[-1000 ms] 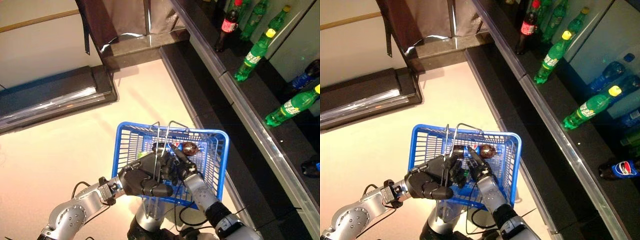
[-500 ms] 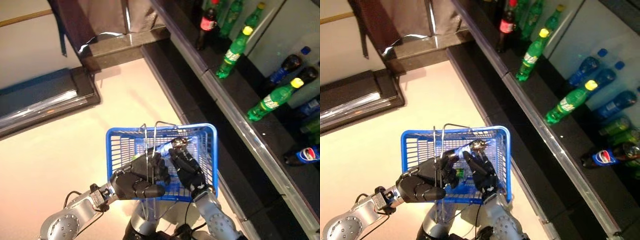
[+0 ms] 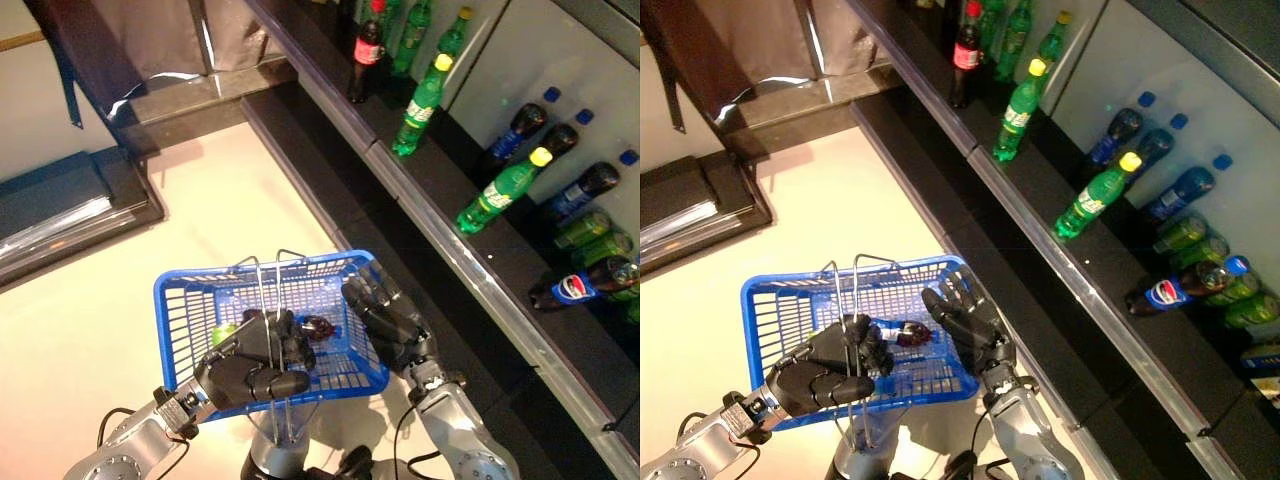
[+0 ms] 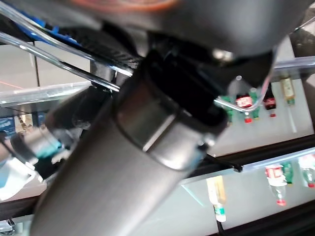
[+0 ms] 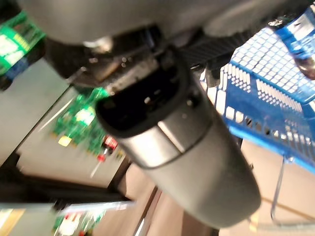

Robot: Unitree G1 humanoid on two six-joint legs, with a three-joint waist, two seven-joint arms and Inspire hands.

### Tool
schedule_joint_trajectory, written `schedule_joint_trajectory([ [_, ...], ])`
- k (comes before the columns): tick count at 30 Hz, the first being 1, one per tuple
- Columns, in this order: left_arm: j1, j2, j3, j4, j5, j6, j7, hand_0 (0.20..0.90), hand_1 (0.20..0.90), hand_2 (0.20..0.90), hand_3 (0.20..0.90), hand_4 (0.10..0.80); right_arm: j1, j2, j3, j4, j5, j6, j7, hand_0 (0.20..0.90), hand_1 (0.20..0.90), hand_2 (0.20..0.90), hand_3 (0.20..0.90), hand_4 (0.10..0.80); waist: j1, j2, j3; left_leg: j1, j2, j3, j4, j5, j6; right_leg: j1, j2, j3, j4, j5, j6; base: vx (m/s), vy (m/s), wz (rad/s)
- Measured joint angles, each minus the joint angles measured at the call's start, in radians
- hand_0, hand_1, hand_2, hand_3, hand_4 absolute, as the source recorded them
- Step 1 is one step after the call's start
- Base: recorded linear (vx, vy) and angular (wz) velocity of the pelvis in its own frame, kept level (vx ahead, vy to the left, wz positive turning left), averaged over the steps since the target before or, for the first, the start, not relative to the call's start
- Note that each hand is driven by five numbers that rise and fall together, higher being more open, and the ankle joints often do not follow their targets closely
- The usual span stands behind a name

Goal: Pick up the drink and place into the basket.

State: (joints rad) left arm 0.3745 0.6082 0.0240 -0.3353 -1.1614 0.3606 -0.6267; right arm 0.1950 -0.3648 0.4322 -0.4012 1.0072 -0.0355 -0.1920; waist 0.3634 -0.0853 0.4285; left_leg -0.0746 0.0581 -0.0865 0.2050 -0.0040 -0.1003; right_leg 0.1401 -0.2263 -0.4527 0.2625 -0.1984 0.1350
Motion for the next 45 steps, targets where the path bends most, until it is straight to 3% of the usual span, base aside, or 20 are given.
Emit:
schedule_joint_trajectory([
  [6,0.014,-0.060,-0.005,0.050,0.024,-0.052,0.144,0.300,0.300,0.300,0.200,0.100,0.004,-0.025,-0.003,-0.039,-0.009,0.015,0.107,0.900,0.900,0.900,0.900,0.800,-0.042,-0.012,-0.033,0.040,0.001,0.045,-0.048,0.016,0.012,0.015,-0.003,0.033,-0.039,0.028,0.007,0.014,0.040,-0.15],
  [13,0.023,-0.135,-0.007,0.288,0.100,-0.162,0.322,0.300,0.300,0.300,0.200,0.100,0.109,-0.035,-0.062,-0.024,-0.047,0.036,0.168,0.900,0.900,0.900,0.900,0.800,-0.152,-0.002,-0.127,0.087,0.004,0.115,-0.108,0.031,0.028,0.019,-0.002,0.106,-0.117,0.081,0.019,-0.057,0.046,-0.28],
  [19,0.053,-0.188,-0.014,0.441,0.121,-0.267,0.379,0.300,0.300,0.300,0.200,0.100,0.199,-0.050,-0.169,0.155,-0.113,0.071,0.211,0.900,0.900,0.900,0.900,0.800,-0.242,0.005,-0.203,0.115,0.015,0.183,-0.190,0.059,0.033,0.002,0.016,0.172,-0.176,0.123,0.018,-0.109,0.016,-0.35],
  [21,0.039,-0.232,-0.012,0.551,0.122,-0.328,0.393,0.300,0.300,0.300,0.200,0.100,0.198,-0.052,-0.176,0.255,-0.158,0.081,0.232,0.900,0.900,0.900,0.900,0.800,-0.266,0.014,-0.227,0.128,0.021,0.213,-0.214,0.065,0.033,-0.005,0.017,0.196,-0.199,0.139,0.017,-0.105,0.021,-0.36],
  [24,-0.004,-0.275,-0.005,0.695,0.132,-0.355,0.471,0.300,0.300,0.300,0.200,0.100,0.206,-0.058,-0.177,0.376,-0.226,0.116,0.228,0.900,0.900,0.900,0.900,0.800,-0.292,0.027,-0.243,0.127,0.026,0.217,-0.229,0.072,0.030,-0.009,0.027,0.210,-0.220,0.151,0.014,-0.076,0.029,-0.12],
  [32,-0.061,-0.302,-0.006,0.870,0.123,-0.388,0.532,0.300,0.300,0.300,0.200,0.100,0.133,0.021,-0.153,0.602,-0.351,0.126,0.142,0.900,0.900,0.900,0.900,0.800,-0.286,0.032,-0.258,0.130,0.023,0.216,-0.246,0.083,0.030,-0.005,0.029,0.209,-0.235,0.162,0.014,-0.059,0.045,0.02],
  [35,-0.084,-0.318,-0.008,0.931,0.128,-0.393,0.533,0.300,0.300,0.300,0.200,0.100,0.097,0.051,-0.144,0.734,-0.432,0.125,0.073,0.900,0.900,0.900,0.900,0.800,-0.288,0.040,-0.281,0.129,0.005,0.200,-0.264,0.092,0.037,0.007,0.030,0.213,-0.251,0.163,0.021,-0.069,-0.005,0.23],
  [39,-0.147,-0.324,-0.046,1.016,0.174,-0.399,0.550,0.300,0.300,0.300,0.200,0.100,0.087,0.061,-0.140,0.857,-0.460,0.126,-0.018,0.900,0.900,0.900,0.900,0.800,-0.334,0.053,-0.288,0.106,-0.017,0.085,-0.291,0.131,0.047,0.035,0.061,0.326,-0.247,0.107,0.014,-0.074,-0.043,0.87],
  [41,-0.151,-0.329,-0.047,1.042,0.174,-0.413,0.554,0.300,0.300,0.300,0.200,0.100,0.070,0.067,-0.140,0.918,-0.465,0.123,-0.030,0.900,0.900,0.900,0.900,0.800,-0.338,0.066,-0.289,0.092,-0.009,0.048,-0.291,0.142,0.039,0.037,0.086,0.348,-0.250,0.095,0.001,-0.109,-0.070,0.49],
  [45,-0.154,-0.395,0.025,1.132,0.160,-0.440,0.559,0.300,0.300,0.300,0.200,0.100,0.010,0.084,-0.144,1.095,-0.542,0.116,-0.030,0.900,0.900,0.900,0.900,0.800,-0.314,0.100,-0.292,0.084,0.028,0.044,-0.291,0.154,0.023,0.032,0.123,0.342,-0.252,0.100,-0.019,-0.128,-0.019,0.10],
])
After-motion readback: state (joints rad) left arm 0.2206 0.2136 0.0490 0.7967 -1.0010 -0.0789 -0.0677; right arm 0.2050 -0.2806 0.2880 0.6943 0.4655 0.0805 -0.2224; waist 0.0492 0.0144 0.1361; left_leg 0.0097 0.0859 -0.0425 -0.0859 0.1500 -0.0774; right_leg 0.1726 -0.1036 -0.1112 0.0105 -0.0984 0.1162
